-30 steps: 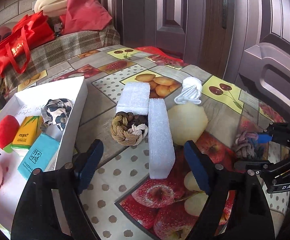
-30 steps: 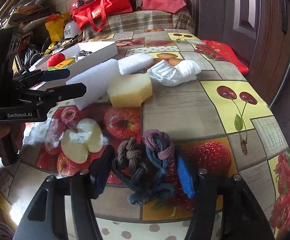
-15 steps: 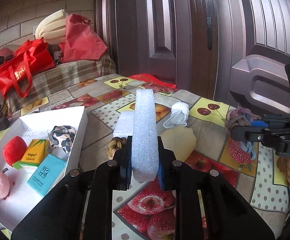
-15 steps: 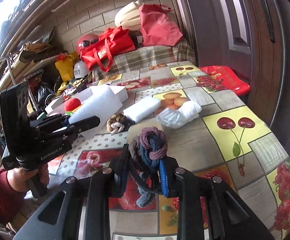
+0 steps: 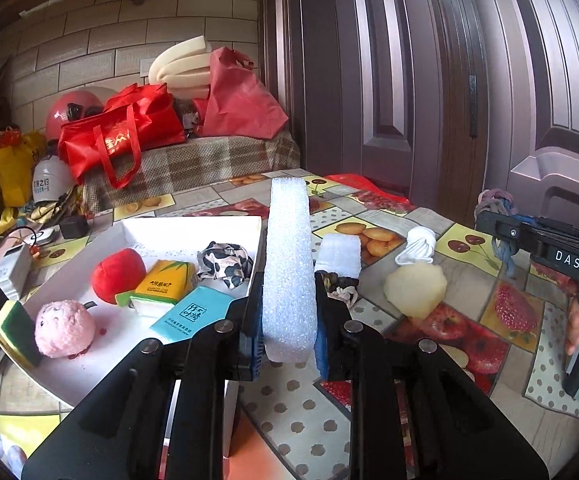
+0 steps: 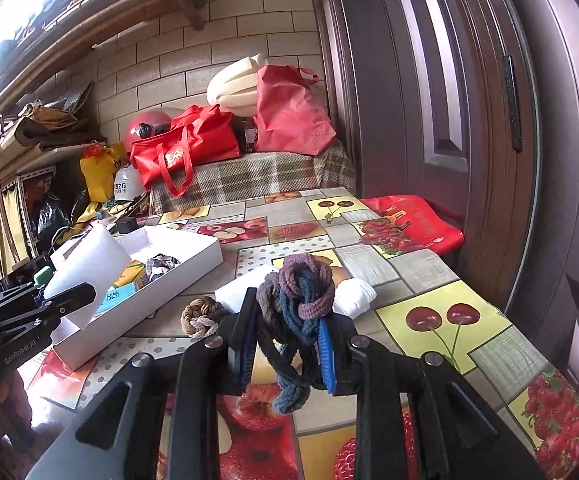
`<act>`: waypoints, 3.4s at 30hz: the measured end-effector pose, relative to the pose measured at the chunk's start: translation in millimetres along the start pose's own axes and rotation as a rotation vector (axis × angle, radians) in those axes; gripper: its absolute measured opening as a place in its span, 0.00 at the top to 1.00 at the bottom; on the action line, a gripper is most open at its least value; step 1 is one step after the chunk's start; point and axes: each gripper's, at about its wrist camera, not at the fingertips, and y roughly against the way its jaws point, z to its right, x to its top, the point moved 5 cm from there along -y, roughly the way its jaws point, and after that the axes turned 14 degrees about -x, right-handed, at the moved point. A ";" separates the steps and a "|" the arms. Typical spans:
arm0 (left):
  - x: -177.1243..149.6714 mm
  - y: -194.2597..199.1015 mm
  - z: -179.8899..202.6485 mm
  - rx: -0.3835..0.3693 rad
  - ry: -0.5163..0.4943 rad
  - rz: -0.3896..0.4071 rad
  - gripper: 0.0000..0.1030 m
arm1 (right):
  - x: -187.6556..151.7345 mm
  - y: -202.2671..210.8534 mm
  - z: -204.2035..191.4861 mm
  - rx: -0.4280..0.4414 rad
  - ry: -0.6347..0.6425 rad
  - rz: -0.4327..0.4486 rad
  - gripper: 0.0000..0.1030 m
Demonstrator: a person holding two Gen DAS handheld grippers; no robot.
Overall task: Organize soft objects
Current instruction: 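Carry the foam strip over the box with the left tool while the right tool carries the rope knot, then release the foam strip into the box while the right tool releases the rope knot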
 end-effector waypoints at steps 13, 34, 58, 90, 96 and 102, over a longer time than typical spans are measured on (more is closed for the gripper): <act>-3.6 6.0 -2.1 0.016 0.010 0.012 0.82 | -4.7 -9.8 -58.9 0.085 0.110 -0.018 0.75; -9.0 25.4 -44.4 0.104 0.070 0.042 0.82 | -8.2 -18.2 -119.4 0.142 0.202 -0.006 0.74; -13.2 37.4 -100.4 0.234 0.170 0.050 0.81 | 0.4 -39.2 -156.3 0.143 0.212 0.005 0.72; -5.8 25.4 -170.3 0.396 0.193 0.052 0.81 | 18.2 -96.5 -225.2 0.166 0.299 0.003 0.72; -1.5 20.9 -176.5 0.413 0.185 0.062 0.81 | 21.4 -111.0 -240.7 0.151 0.335 0.002 0.72; -0.1 21.0 -180.2 0.446 0.192 0.071 0.75 | 20.8 -115.6 -244.4 0.129 0.351 -0.013 0.71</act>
